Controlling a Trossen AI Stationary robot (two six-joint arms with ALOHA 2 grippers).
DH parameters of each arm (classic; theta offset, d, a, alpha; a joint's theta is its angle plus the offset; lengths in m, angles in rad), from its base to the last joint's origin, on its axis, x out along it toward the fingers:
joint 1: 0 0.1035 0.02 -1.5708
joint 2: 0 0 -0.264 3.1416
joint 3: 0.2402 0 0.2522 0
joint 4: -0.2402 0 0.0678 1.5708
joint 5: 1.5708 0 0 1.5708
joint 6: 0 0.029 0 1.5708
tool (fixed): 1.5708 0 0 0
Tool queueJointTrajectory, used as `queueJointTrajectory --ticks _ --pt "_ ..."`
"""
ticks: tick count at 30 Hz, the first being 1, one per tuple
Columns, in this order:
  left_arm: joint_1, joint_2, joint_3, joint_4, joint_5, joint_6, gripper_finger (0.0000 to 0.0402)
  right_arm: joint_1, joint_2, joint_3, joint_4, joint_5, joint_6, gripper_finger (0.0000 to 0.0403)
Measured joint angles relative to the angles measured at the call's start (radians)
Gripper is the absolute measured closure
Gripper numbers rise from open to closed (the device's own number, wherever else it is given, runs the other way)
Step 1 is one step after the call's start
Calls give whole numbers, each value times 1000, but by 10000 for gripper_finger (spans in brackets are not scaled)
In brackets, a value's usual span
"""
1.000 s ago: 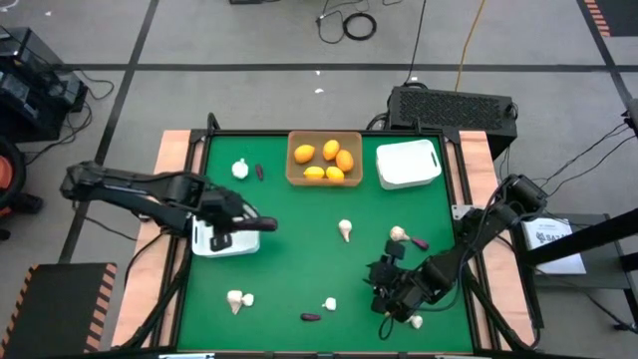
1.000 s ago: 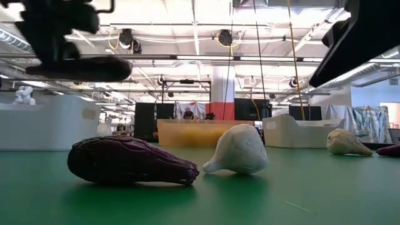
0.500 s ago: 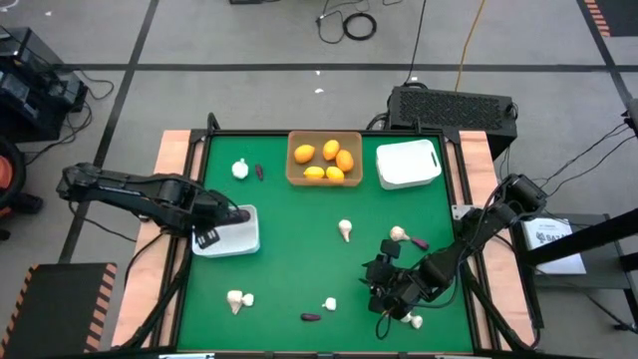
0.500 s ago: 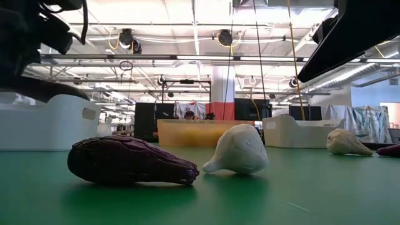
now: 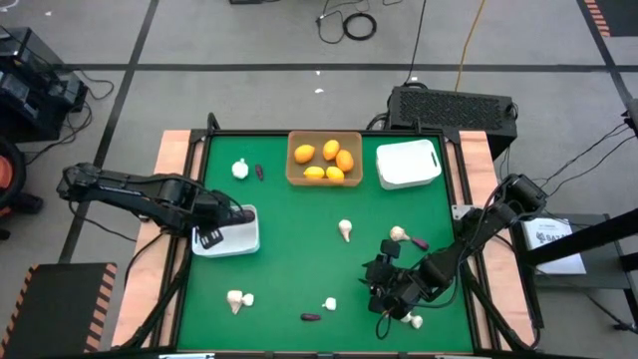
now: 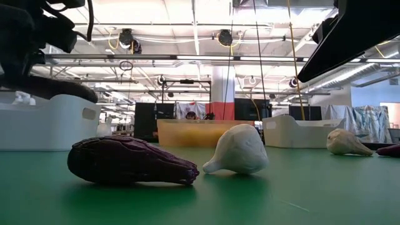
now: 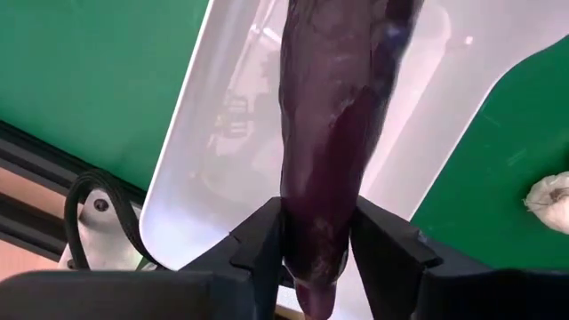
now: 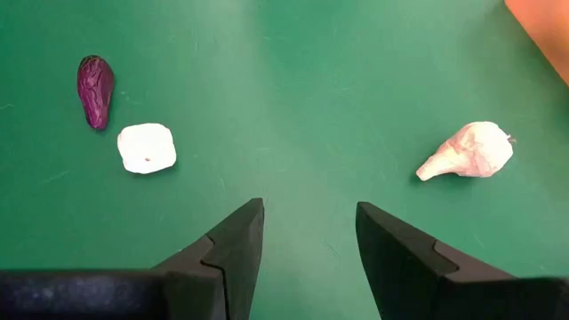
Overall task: Sort produce into baskets
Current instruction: Put the eggplant into the left white bin
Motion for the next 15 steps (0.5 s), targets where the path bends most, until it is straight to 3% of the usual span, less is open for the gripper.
queueJointTrajectory --ticks 6,15 --pt "0 0 0 0 0 0 238 0 0 0 0 0 -3 232" --pt "0 0 0 1 28 1 233 0 0 0 0 0 -3 232"
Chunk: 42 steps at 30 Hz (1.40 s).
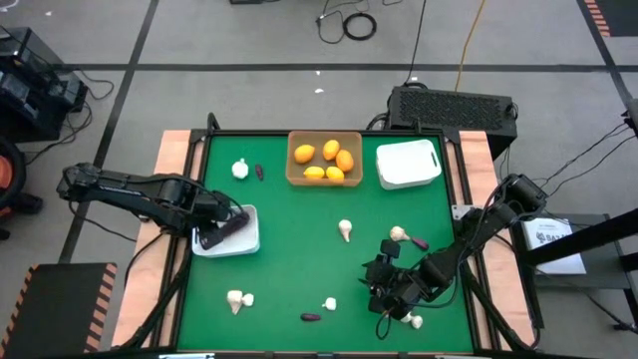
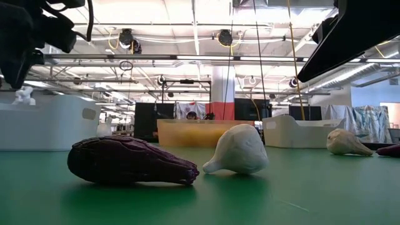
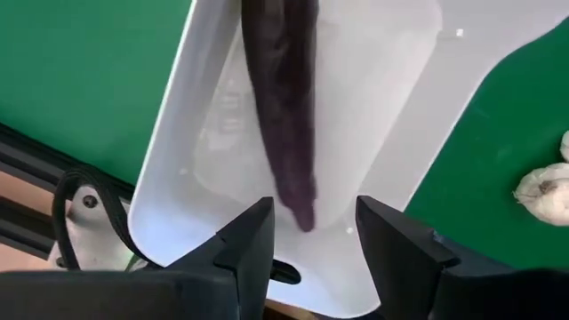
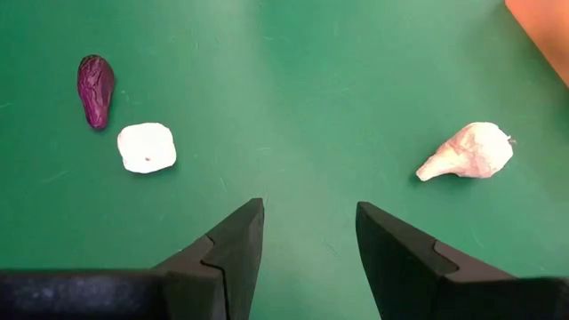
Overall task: Sort produce into baskets
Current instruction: Put the eggplant into the left white bin
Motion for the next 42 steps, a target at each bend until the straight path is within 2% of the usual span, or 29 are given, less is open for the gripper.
queueJointTrajectory --ticks 5,8,14,19,28,32,38,42 --pt "0 0 0 34 47 -1 233 0 0 0 3 0 0 232" --pt "0 0 0 142 101 -1 233 0 0 0 3 0 0 232" --pt "-17 1 0 444 179 7 233 0 0 0 3 0 0 232" --pt "-94 46 0 773 213 34 233 0 0 0 4 0 -6 232" --pt "-258 265 0 1193 221 43 233 -8 0 0 21 3 -14 232" --pt "-318 391 11 1373 221 118 233 -23 0 0 71 4 -25 232" --pt "-388 576 125 1413 165 257 233 -35 0 0 146 4 -49 232" --pt "-416 688 239 1383 159 274 233 -40 0 0 155 4 -49 232"
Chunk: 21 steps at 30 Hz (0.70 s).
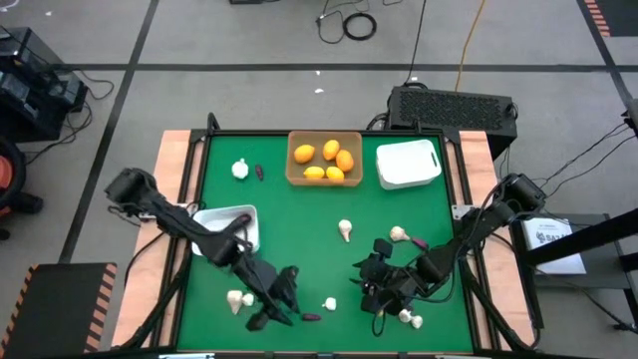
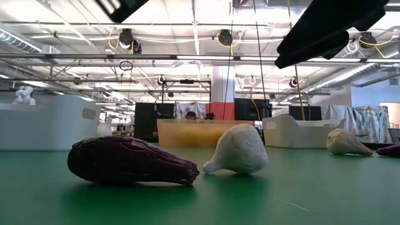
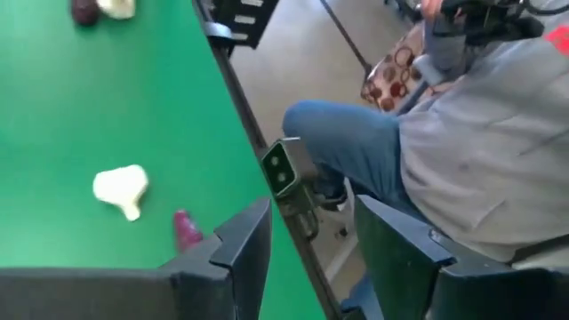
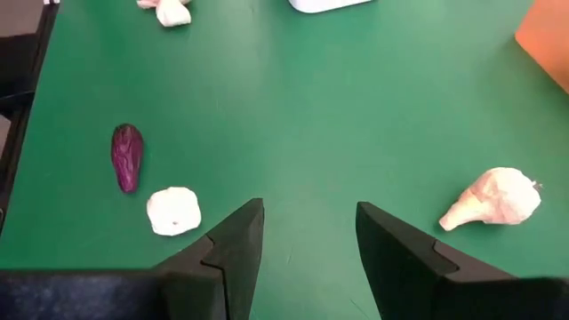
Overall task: Sort produce into baskets
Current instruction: Put the eggplant into the left white bin
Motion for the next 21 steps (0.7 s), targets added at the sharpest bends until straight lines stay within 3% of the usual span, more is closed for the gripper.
queueJointTrajectory --ticks 3,9,14,21 --pt "-17 72 108 -118 -19 47 233 -2 0 0 20 -2 7 232" --pt "-34 214 258 -253 -165 138 233 9 0 0 21 -68 31 232" --pt "-34 325 303 -260 -177 149 233 49 9 0 20 -133 72 232" --pt "-33 420 310 -264 -191 146 233 101 13 0 23 -57 88 232"
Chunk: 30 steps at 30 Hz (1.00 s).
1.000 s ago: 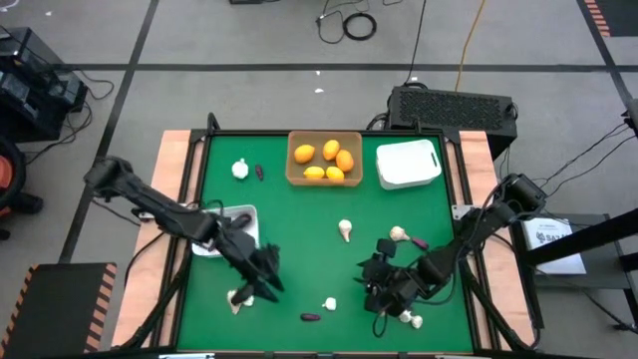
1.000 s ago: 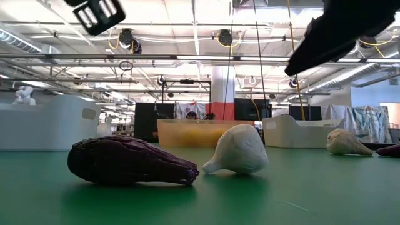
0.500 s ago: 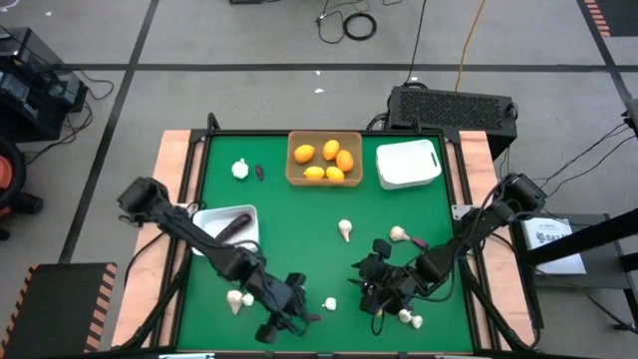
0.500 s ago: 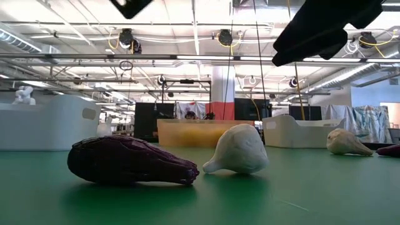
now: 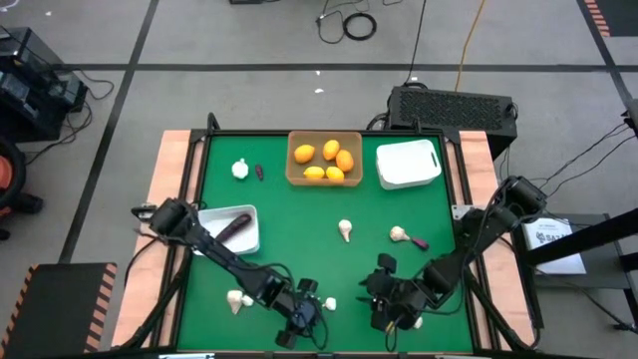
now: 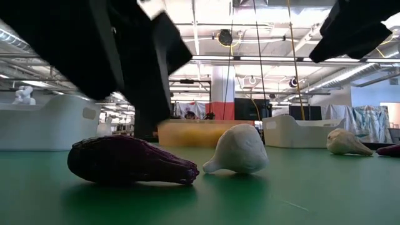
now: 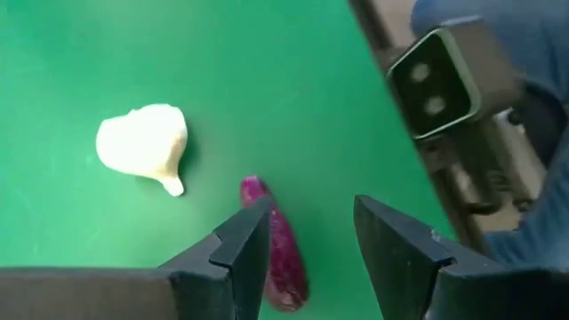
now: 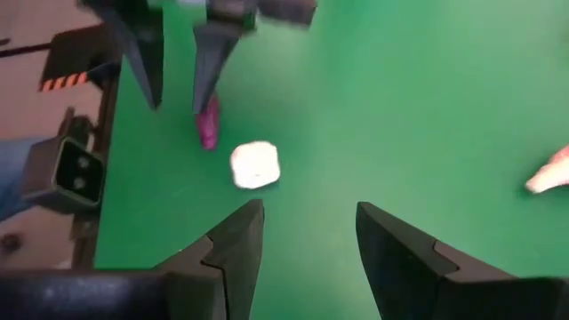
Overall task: Sort produce into baskets
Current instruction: Put the eggplant into the left white bin
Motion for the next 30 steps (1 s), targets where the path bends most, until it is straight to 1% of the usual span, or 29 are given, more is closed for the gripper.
queueJointTrajectory --ticks 2,8,13,22,25,30 --pt "0 18 0 -3 -14 0 233 4 0 0 6 25 1 232" --pt "0 50 0 -8 -42 -1 233 7 0 0 4 27 26 232" --pt "0 49 0 -41 -67 -1 233 7 0 0 4 28 26 232" --pt "0 48 0 -69 -71 -2 234 7 0 0 3 28 19 232" --pt "0 48 0 -71 -65 -2 244 7 0 0 3 28 19 232" --pt "1 48 0 -73 -57 -27 278 7 0 0 3 28 19 232"
